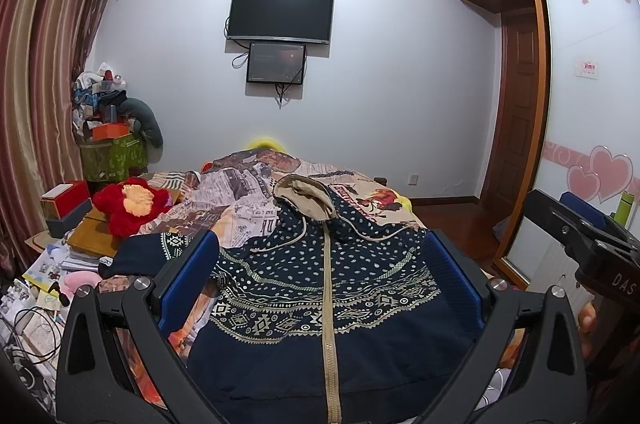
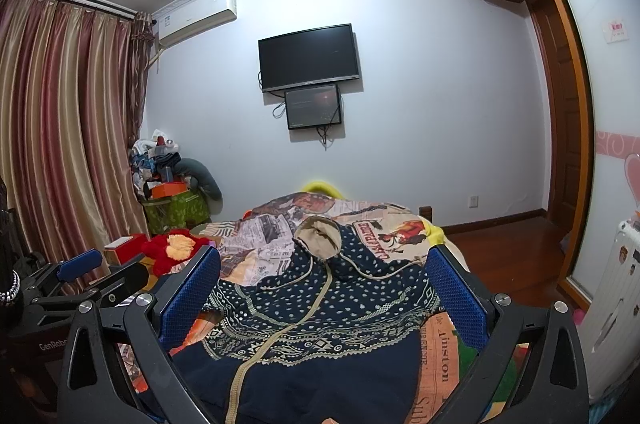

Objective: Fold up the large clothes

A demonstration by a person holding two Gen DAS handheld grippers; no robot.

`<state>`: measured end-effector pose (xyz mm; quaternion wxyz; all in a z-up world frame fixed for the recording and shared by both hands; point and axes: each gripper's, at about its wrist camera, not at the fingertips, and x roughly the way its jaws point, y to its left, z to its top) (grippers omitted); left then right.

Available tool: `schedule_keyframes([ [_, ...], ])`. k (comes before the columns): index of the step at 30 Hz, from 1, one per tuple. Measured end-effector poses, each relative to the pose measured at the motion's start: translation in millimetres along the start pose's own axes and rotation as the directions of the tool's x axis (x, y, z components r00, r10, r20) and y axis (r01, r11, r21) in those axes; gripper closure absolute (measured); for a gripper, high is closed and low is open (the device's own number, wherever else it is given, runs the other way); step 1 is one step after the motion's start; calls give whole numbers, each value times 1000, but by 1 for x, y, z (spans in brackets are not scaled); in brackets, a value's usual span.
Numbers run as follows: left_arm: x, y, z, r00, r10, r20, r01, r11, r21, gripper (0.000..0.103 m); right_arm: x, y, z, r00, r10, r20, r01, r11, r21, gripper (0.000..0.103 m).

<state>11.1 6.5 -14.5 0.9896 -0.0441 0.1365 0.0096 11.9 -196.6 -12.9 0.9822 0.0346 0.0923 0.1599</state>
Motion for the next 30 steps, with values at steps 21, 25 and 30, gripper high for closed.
schedule_keyframes([
  [21,2,-2,2,1000,2,2,-2,1000,3,0,3,0,-2,1000,-2,-6,2,1000,-1,0],
  [25,4,-2,2,1000,7,1,-7,1000,7,0,11,-1,-3,1000,-4,-14,4,1000,-3,0],
  [30,17,7,6,999,36,-6,-36,999,5,0,27,1,-1,999,-17,-31,16,1000,-24,0],
])
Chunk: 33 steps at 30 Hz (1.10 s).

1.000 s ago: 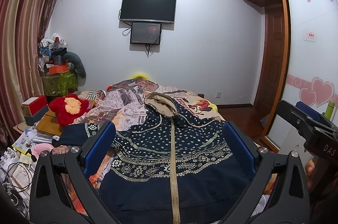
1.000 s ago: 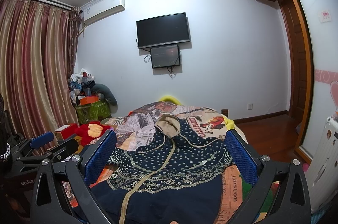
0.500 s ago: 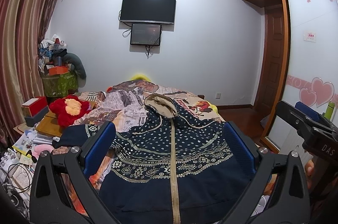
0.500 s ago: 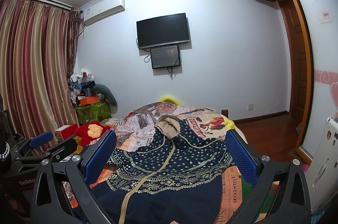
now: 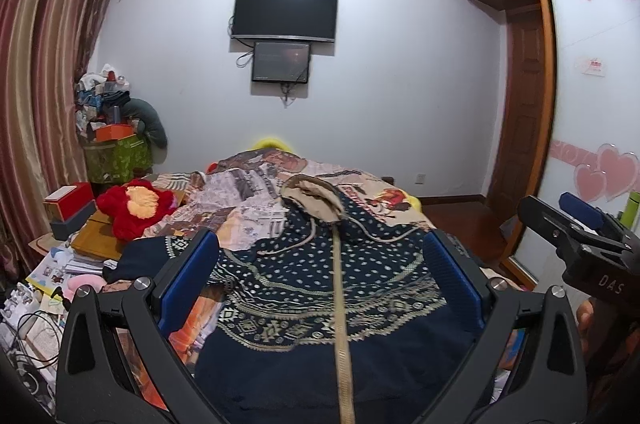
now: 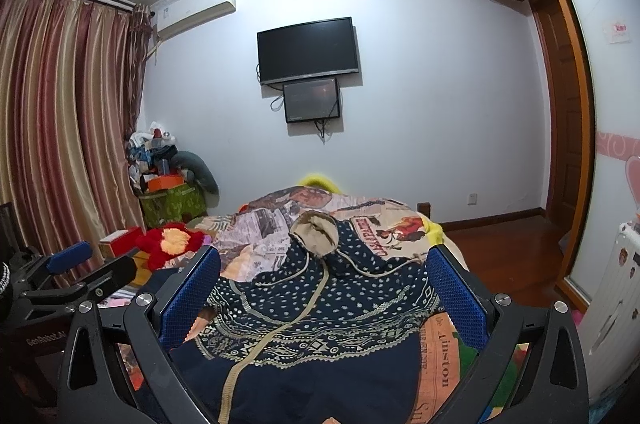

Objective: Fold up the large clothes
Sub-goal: 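Grasp the navy hoodie sleeve cuff with the left gripper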

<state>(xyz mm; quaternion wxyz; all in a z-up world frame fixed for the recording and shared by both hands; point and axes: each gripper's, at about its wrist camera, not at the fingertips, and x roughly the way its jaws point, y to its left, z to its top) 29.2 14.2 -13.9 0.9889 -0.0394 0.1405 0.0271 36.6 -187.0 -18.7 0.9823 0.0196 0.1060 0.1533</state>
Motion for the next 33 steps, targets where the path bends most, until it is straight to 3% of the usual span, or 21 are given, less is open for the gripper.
schedule_keyframes([
  [5,26,23,4,999,44,-19,-44,999,-9,0,37,4,4,999,-27,-34,26,999,-43,0],
  [11,75,71,11,985,164,-46,-165,986,-20,0,98,8,8,995,-35,-93,25,994,-106,0],
  [15,118,122,13,968,224,-116,-233,970,-64,0,152,15,16,991,-30,-133,8,986,-165,0],
  [17,139,149,9,951,263,-165,-279,957,-84,0,176,19,18,989,-23,-149,-6,982,-190,0],
  [22,188,222,-15,894,312,-322,-374,915,-152,0,234,28,15,973,-19,-229,-42,965,-260,0],
  [26,222,272,-45,818,380,-432,-479,866,-145,0,279,32,5,953,-49,-301,-48,951,-305,0],
  [30,247,307,-77,753,397,-524,-530,839,-125,1,326,28,-15,907,-81,-412,-46,956,-290,0],
  [33,262,336,-102,710,338,-618,-553,811,-192,1,353,24,-32,874,-78,-480,-67,958,-278,0],
])
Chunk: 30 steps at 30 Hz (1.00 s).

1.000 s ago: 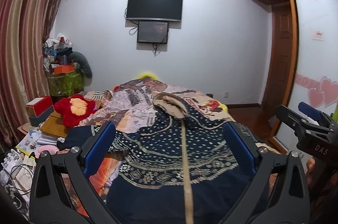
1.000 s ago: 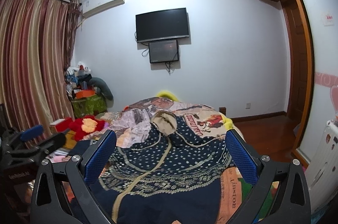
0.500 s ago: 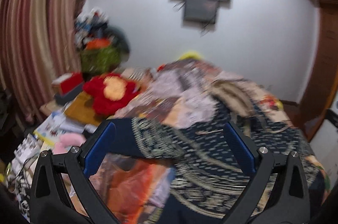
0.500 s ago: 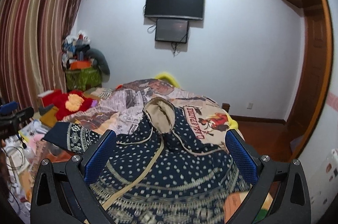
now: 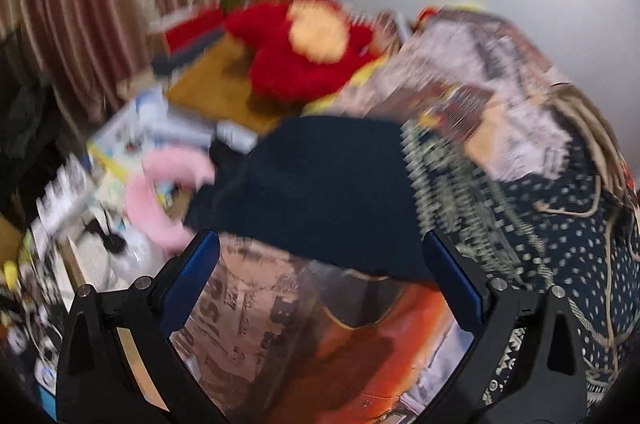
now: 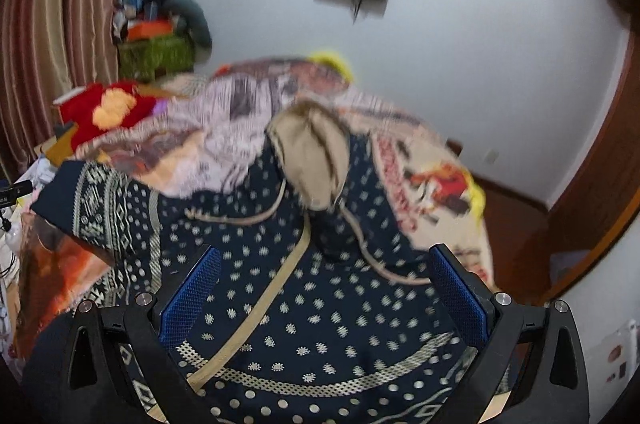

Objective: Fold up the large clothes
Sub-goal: 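Grasp the navy hoodie sleeve cuff with the left gripper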

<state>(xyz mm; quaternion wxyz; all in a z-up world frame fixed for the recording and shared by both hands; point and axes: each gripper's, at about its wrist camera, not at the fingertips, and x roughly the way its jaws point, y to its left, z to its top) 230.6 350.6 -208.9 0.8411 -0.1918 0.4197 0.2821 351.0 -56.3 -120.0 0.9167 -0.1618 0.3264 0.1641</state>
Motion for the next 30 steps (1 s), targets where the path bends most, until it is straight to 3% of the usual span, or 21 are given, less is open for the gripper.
schedule_keyframes([
  [4,29,25,-1,986,-132,-105,114,980,-164,5,29,3,-5,998,23,-53,-24,1000,-16,0],
  [7,42,40,4,966,-224,-128,180,940,-291,7,45,7,-7,996,29,-85,-32,999,-34,0],
  [11,54,48,15,951,-284,-125,220,901,-375,10,60,7,-7,993,48,-104,-52,998,-34,0],
  [12,56,52,18,949,-290,-124,224,895,-385,13,63,7,-7,993,53,-105,-57,998,-35,1],
  [13,58,54,21,951,-282,-126,213,895,-393,22,66,8,-7,993,56,-106,-61,997,-37,1],
  [15,62,57,27,960,-247,-133,177,902,-394,45,69,8,-7,993,59,-107,-63,997,-41,1],
  [17,66,59,33,965,-223,-134,155,906,-393,76,70,8,-6,992,69,-104,-74,996,-44,1],
  [19,66,60,40,966,-224,-130,155,903,-401,90,71,7,-6,992,71,-104,-76,996,-42,1],
  [24,45,33,58,987,-145,-75,117,949,-293,96,67,3,-6,992,82,-100,-87,995,-39,1],
  [28,8,-11,78,990,-142,13,143,977,-159,97,57,-5,-5,993,83,-85,-86,996,-35,1],
  [30,-12,-32,87,982,-181,57,186,977,-103,98,49,-10,-4,994,78,-71,-80,996,-32,1],
])
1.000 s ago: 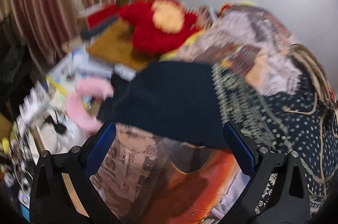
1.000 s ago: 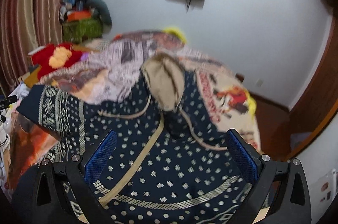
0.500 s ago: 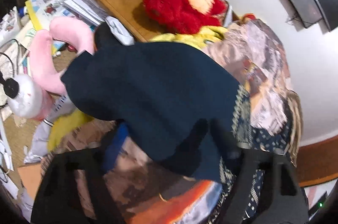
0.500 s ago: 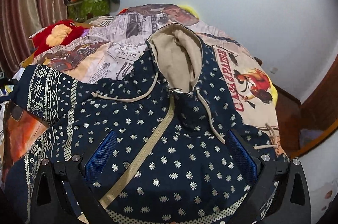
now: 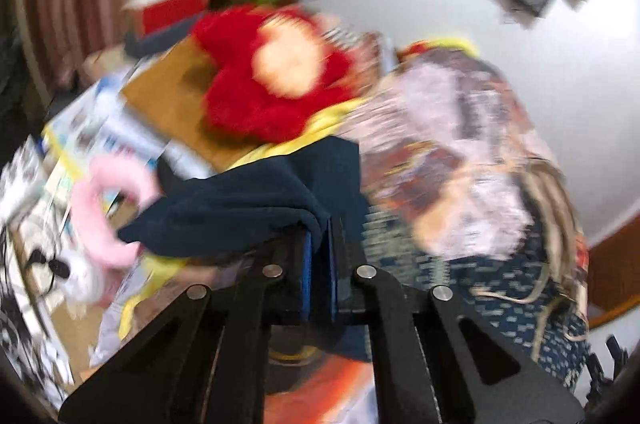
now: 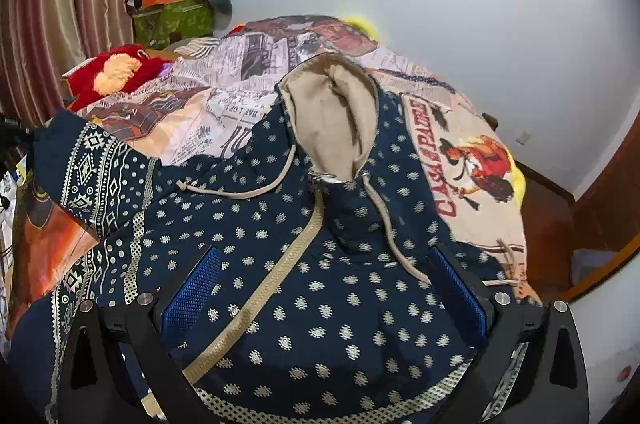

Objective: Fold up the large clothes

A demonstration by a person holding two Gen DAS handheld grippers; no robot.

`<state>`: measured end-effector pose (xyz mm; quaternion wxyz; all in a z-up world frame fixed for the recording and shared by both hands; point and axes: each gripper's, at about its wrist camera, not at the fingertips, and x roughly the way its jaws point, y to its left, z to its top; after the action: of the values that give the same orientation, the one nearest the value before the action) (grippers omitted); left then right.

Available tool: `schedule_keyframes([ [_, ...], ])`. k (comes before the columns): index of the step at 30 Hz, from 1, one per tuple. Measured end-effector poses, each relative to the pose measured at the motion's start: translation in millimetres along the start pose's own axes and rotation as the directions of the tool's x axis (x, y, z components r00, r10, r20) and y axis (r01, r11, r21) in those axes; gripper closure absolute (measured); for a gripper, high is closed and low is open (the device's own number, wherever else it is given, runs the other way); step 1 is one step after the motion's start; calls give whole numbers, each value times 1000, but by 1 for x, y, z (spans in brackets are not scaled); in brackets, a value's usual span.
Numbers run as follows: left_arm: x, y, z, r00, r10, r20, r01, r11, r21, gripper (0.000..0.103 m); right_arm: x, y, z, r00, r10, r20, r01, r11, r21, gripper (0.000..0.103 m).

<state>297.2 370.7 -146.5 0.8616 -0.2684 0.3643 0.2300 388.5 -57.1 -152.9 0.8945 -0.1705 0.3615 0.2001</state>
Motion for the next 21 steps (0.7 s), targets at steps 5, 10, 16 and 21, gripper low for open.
schedule_keyframes([
  [5,-42,-85,6,990,-104,92,85,978,192,98,-21,-17,-1,1000,-2,20,1,1000,30,1],
  [10,-55,-165,-16,975,-215,64,180,920,349,98,-38,-37,-6,999,-1,33,-2,997,71,1],
  [16,-11,-228,-77,970,-222,-98,243,858,452,98,-58,-57,-15,999,-7,33,4,995,101,1],
  [21,31,-250,-135,954,-162,-253,271,827,492,97,-61,-68,-25,1000,7,-6,-6,993,121,1],
])
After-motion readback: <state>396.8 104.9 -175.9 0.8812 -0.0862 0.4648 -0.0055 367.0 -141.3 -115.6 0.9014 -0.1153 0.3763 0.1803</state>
